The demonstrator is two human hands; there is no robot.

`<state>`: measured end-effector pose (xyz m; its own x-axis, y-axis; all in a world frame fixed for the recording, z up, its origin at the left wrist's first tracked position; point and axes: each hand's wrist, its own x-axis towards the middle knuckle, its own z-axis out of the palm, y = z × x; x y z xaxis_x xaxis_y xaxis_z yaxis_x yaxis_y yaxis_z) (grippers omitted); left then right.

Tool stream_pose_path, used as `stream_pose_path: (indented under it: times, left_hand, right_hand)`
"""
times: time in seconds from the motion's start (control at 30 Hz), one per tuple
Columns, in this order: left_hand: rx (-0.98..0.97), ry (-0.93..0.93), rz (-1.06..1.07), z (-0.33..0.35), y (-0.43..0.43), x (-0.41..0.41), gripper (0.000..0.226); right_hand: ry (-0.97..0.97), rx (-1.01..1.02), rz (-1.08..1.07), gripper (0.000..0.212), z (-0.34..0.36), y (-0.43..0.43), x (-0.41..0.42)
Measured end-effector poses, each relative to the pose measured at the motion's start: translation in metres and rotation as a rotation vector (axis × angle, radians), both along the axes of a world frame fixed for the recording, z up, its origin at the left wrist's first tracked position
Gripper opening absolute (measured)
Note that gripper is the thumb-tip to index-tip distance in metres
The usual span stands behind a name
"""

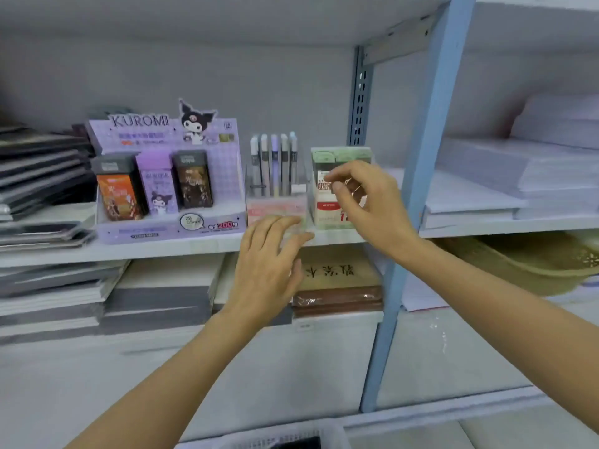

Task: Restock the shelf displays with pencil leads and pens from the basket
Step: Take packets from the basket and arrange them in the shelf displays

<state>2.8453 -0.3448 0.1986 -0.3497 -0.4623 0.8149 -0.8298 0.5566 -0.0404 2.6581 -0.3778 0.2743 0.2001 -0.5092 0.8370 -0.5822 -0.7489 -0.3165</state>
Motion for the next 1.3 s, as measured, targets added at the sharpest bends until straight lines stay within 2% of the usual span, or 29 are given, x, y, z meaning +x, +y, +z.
stream_pose_path:
  times: [0.1, 0.23, 0.37, 0.47, 0.57, 0.63, 0.73, 0.83, 0.97, 1.07, 1.2, 1.3]
  left_hand:
    - [0.076, 0.063, 0.035, -0.058, 0.017, 0.022, 0.033]
    - [0.429, 0.037, 0.143, -0.158, 0.041, 0.055, 0.031]
    - [0.859, 0.041, 0.250, -0.262, 0.076, 0.089, 0.029]
    - [1.126, -0.074, 0.303, -0.326, 0.099, 0.106, 0.041]
    - [1.297, -0.194, 0.337, -0.367, 0.114, 0.114, 0.049]
    - [1.277, -0.211, 0.350, -0.383, 0.119, 0.116, 0.054]
    - [1.210, -0.262, 0.321, -0.398, 0.126, 0.117, 0.060]
    - [1.203, -0.232, 0.293, -0.413, 0.131, 0.120, 0.062]
    - [1.259, -0.366, 0.342, -0.431, 0.136, 0.121, 0.063]
    - [1.270, -0.356, 0.347, -0.430, 0.135, 0.121, 0.062]
    - [1.274, -0.309, 0.339, -0.427, 0.134, 0.119, 0.061]
    - [1.321, -0.323, 0.340, -0.422, 0.133, 0.120, 0.060]
  right_hand:
    - [0.010, 0.228, 0.196, 0.010, -0.061, 0.024, 0.033]
    - [0.201, 0.623, 0.324, 0.010, -0.167, 0.031, 0.077]
    - [0.438, 0.954, 0.350, 0.013, -0.292, 0.026, 0.100]
    - [0.603, 1.164, 0.331, 0.017, -0.374, 0.031, 0.098]
    - [0.781, 1.347, 0.282, 0.026, -0.440, 0.046, 0.089]
    - [0.857, 1.406, 0.255, 0.035, -0.472, 0.063, 0.083]
    - [0.934, 1.350, 0.209, 0.062, -0.504, 0.089, 0.078]
    - [0.861, 1.381, 0.212, 0.082, -0.519, 0.106, 0.077]
    - [0.752, 1.392, 0.266, 0.068, -0.530, 0.124, 0.076]
    - [0.713, 1.438, 0.273, 0.080, -0.534, 0.125, 0.076]
    - [0.799, 1.422, 0.312, 0.049, -0.534, 0.118, 0.074]
    - [0.864, 1.464, 0.330, 0.039, -0.533, 0.112, 0.069]
